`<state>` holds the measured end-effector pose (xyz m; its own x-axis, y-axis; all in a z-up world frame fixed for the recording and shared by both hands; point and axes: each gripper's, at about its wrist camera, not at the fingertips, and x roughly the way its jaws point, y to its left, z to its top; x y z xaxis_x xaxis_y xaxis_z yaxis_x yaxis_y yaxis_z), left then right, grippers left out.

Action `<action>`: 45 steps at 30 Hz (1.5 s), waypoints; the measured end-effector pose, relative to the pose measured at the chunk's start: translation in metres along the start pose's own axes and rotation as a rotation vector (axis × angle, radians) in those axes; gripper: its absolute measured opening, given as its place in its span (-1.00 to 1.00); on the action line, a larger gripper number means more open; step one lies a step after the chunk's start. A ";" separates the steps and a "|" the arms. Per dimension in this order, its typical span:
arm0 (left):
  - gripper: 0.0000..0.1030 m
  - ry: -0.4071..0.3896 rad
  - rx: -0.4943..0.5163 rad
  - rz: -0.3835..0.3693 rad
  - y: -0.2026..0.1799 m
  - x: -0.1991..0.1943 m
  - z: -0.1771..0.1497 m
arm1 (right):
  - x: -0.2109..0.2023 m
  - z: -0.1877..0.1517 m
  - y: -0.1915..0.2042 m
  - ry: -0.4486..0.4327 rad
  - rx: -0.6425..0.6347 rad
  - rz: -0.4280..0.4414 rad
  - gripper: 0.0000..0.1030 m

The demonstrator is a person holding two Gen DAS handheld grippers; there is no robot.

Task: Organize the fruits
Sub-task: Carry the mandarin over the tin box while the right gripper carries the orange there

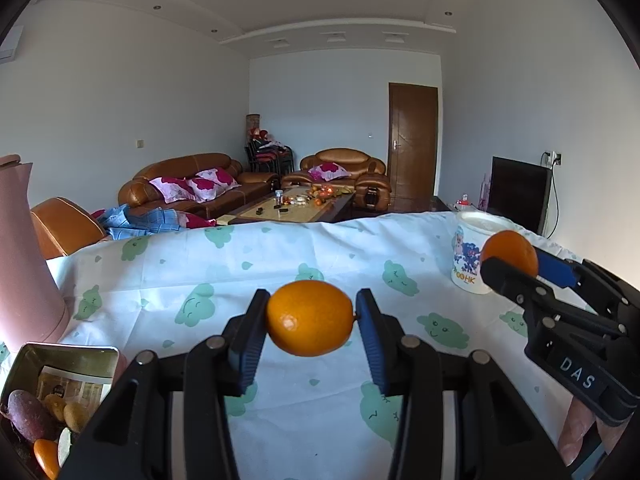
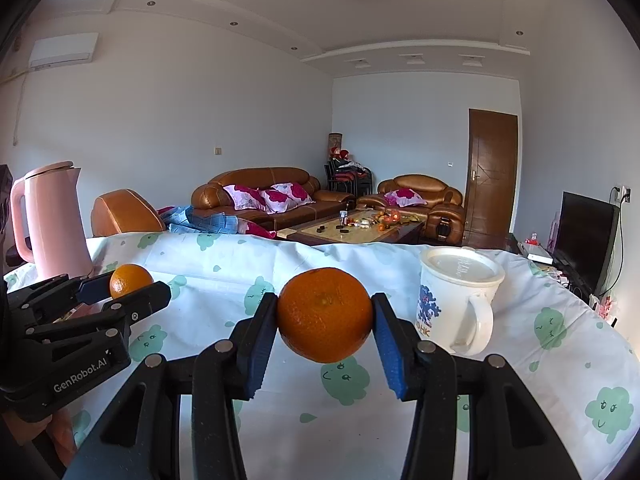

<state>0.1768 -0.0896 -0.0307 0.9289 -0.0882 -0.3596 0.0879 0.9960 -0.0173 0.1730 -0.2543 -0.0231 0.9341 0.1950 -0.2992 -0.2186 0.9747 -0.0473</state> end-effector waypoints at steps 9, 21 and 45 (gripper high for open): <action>-0.12 0.022 -0.010 0.000 0.003 -0.006 -0.003 | -0.005 -0.001 0.002 -0.002 0.000 0.026 -0.05; -0.11 0.067 -0.023 -0.016 0.009 -0.027 -0.010 | -0.013 -0.006 0.015 0.041 0.006 0.102 -0.05; -0.12 0.069 -0.033 0.036 0.051 -0.087 -0.026 | -0.044 -0.006 0.081 0.057 -0.030 0.257 -0.05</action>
<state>0.0912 -0.0305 -0.0249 0.9040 -0.0521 -0.4244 0.0418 0.9986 -0.0337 0.1130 -0.1847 -0.0198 0.8296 0.4283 -0.3582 -0.4556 0.8902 0.0093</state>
